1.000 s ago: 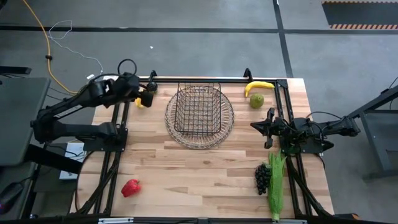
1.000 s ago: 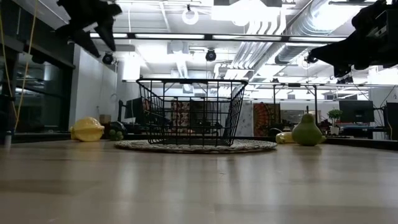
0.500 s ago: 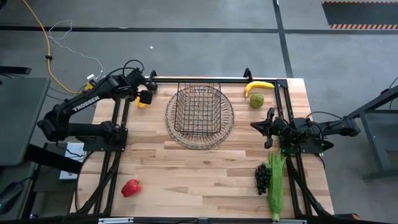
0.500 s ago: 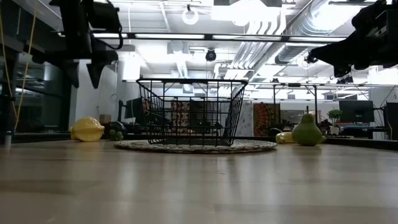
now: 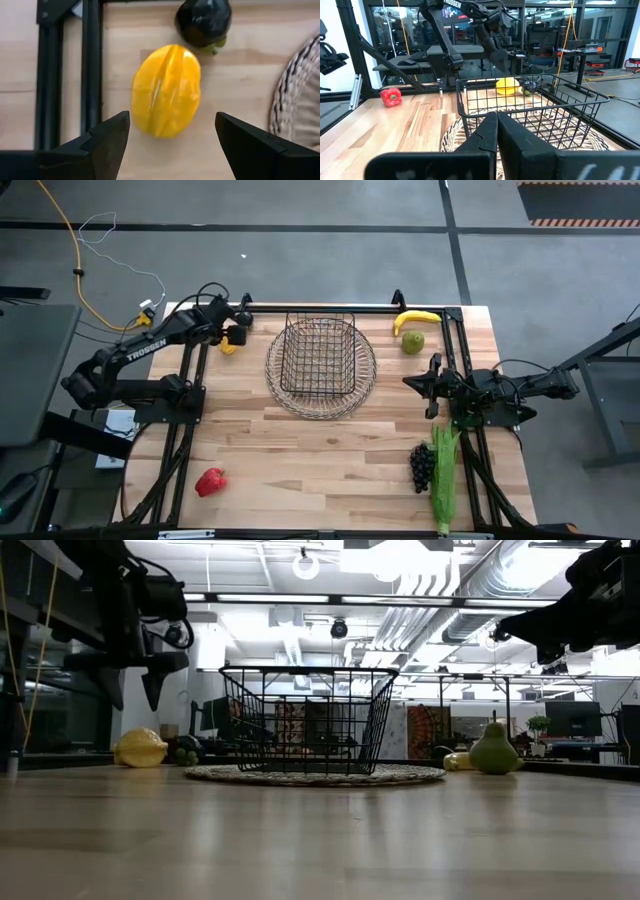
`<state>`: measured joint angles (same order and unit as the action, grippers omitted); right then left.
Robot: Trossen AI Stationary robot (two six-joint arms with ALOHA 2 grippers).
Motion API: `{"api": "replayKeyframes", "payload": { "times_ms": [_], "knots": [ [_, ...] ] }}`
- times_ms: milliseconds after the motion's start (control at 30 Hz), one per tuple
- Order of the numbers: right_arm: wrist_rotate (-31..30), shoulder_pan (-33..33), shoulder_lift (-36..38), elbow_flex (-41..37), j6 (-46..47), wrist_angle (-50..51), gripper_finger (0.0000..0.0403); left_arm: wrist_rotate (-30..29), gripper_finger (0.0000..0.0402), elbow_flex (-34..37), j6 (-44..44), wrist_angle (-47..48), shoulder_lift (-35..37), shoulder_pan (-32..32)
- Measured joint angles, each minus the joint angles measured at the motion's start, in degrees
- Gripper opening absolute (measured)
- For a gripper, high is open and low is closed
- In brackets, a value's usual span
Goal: Build produce basket
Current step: Put the starfruit into the wire basket
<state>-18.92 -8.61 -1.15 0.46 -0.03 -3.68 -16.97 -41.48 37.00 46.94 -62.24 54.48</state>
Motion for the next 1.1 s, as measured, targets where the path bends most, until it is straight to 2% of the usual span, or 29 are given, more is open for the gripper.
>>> {"api": "replayKeyframes", "payload": {
  "times_ms": [267,367,700,867,1100],
  "knots": [
    [0.0,0.0,0.0,0.0,0.0,0.0,0.0000,-3.0,0.0282,3.1,-0.8,-5.2,-2.2,2.4],
    [0.0,0.0,0.0,0.0,0.0,0.0,0.0000,-2.9,0.0282,3.2,-2.7,-8.3,-4.5,3.1],
    [0.0,0.0,0.0,0.0,0.0,0.0,0.0000,-1.6,0.0277,3.3,-2.7,-8.6,-11.5,3.3],
    [0.0,0.0,0.0,0.0,0.0,0.0,0.0000,-1.7,0.0246,3.3,-1.1,-9.3,-12.1,3.3],
    [0.0,0.0,0.0,0.0,0.0,0.0,0.0000,-1.8,0.0176,3.3,0.0,-9.9,-12.1,3.3]
  ]
}}
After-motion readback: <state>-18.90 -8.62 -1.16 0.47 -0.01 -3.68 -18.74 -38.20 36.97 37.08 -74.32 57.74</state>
